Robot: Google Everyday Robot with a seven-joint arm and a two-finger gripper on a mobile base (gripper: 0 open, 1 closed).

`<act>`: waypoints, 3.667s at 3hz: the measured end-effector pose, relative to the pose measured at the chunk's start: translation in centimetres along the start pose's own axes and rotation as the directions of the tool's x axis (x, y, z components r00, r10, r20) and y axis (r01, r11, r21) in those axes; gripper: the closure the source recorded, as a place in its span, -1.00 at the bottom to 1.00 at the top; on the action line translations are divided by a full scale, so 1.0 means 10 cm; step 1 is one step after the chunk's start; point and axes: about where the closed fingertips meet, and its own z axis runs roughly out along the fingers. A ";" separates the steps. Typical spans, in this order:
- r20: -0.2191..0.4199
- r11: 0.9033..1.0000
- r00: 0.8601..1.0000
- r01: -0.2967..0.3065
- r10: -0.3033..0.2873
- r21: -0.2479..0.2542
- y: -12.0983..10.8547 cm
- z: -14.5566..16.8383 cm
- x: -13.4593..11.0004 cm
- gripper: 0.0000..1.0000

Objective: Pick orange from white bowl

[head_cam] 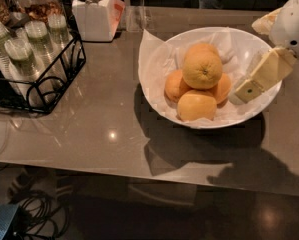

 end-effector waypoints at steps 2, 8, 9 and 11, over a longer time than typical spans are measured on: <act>0.118 0.998 0.991 -0.055 0.058 -0.028 -0.13 0.18 -0.18 -1.00; 0.161 0.970 0.971 -0.144 0.176 -0.197 -0.18 1.03 -0.11 -1.00; 0.136 0.965 0.973 -0.153 0.184 -0.213 -0.17 1.13 -0.12 -0.62; 0.136 0.965 0.973 -0.153 0.184 -0.213 -0.17 1.13 -0.12 0.31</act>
Offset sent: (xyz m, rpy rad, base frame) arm 0.0207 0.0123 -0.0003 0.1117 -0.0125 -0.0060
